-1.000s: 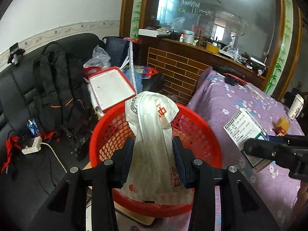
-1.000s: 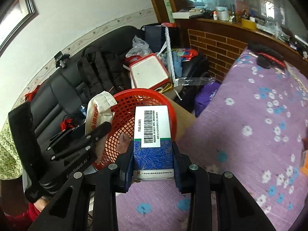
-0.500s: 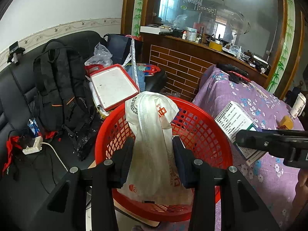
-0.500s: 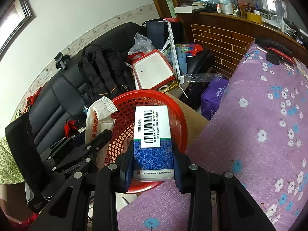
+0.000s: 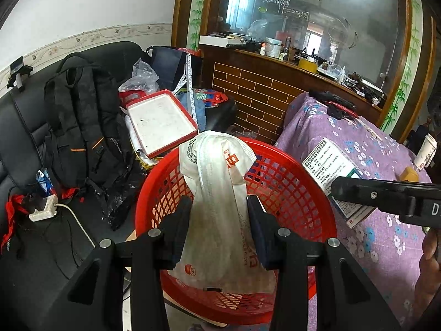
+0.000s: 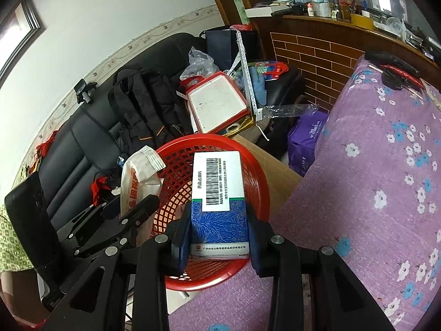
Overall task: Collect trash
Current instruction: 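Open both grippers to drop the items into the wastebasket, then return the right tool to the table and grasp the green towel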
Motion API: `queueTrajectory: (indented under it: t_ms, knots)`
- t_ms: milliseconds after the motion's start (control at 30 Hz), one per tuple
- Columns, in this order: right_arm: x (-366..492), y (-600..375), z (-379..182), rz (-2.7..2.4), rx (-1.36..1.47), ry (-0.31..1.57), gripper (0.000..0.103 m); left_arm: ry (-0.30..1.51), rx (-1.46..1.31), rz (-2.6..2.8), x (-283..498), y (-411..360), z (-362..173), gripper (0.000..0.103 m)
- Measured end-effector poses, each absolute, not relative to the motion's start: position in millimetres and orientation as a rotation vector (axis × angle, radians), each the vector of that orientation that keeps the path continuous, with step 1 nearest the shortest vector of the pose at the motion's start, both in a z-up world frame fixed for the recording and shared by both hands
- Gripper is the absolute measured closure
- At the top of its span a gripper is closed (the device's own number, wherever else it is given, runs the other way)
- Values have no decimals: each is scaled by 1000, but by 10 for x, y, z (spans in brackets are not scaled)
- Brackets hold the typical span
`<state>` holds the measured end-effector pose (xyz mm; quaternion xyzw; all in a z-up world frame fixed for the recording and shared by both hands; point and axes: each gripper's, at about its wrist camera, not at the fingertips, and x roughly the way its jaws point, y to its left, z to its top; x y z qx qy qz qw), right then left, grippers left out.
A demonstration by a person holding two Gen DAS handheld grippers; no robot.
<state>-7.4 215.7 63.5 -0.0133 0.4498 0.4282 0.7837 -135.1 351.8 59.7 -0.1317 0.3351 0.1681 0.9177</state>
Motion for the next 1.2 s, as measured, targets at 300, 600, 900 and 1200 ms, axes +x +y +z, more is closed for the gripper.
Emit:
queueTrajectory:
  t_ms: [300, 600, 900, 1200]
  knots:
    - [-53, 2161, 655, 931, -13, 962, 66, 676, -260, 332, -1342, 3513, 613, 63]
    - [35, 2171, 613, 936, 8, 978, 66, 685, -251, 338, -1324, 3520, 603, 63]
    - [36, 2213, 666, 969, 20, 946, 45, 662, -256, 355, -1345, 3522, 665, 31]
    - [52, 1581, 756, 901, 118, 927, 45, 634, -228, 316, -1364, 3337, 815, 31]
